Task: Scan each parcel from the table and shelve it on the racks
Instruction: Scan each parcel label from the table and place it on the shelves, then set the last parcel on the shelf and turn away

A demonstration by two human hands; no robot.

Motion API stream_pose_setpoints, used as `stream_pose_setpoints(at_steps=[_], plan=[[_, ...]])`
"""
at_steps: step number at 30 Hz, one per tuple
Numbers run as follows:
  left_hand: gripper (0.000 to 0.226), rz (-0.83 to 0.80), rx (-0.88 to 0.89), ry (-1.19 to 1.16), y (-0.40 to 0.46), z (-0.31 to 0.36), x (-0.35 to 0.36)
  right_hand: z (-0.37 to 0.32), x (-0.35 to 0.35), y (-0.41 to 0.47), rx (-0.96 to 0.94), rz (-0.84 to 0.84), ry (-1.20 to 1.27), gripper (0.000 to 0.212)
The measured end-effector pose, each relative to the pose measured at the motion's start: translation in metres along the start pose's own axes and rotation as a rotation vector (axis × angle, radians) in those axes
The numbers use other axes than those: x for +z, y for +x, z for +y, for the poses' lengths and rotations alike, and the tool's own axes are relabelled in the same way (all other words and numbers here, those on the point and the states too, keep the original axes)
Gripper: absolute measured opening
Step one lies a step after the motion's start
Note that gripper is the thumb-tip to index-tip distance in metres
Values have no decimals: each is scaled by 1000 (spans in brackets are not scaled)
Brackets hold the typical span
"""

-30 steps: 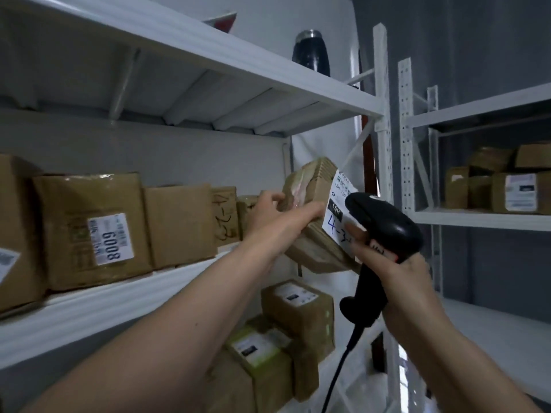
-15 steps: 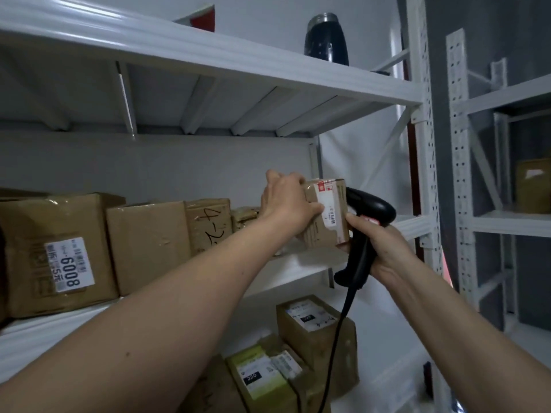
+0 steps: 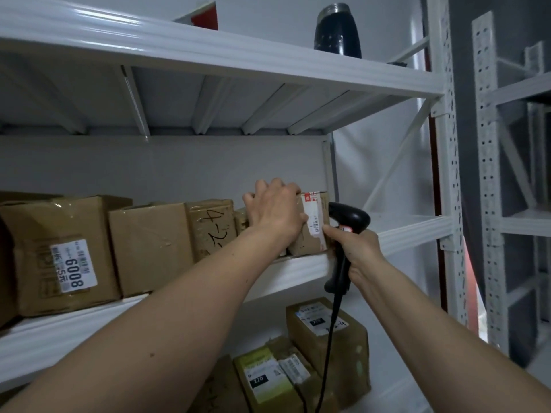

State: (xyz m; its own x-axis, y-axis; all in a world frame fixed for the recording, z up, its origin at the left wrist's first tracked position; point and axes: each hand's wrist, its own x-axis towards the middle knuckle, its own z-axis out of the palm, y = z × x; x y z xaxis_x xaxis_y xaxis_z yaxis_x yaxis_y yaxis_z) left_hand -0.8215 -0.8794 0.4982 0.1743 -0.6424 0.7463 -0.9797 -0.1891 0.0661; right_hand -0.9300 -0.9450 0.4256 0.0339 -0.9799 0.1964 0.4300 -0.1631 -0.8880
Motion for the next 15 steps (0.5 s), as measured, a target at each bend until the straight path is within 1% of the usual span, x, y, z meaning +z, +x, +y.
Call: stream_pose_setpoints(at_steps=[5,9,10,12,14,15], plan=[[51,-8,-72,-57,2,1,10,0,0,-8,3,20,-29,19],[54,22,-54,-125,-6,-4,14,-1,-10,-19,-12,10,-13,19],[54,62,-38,-176,-10,-5,14,0,-13,-23,-14,19,-2,20],[49,209,-9,-334,-24,-8,10,1,-20,-31,-13,22,13,21],[37,363,25,-494,-45,-12,5,5,-25,-43,6,-28,56,21],[32,407,44,-559,-58,-14,4,7,-27,-50,20,-63,82,21]])
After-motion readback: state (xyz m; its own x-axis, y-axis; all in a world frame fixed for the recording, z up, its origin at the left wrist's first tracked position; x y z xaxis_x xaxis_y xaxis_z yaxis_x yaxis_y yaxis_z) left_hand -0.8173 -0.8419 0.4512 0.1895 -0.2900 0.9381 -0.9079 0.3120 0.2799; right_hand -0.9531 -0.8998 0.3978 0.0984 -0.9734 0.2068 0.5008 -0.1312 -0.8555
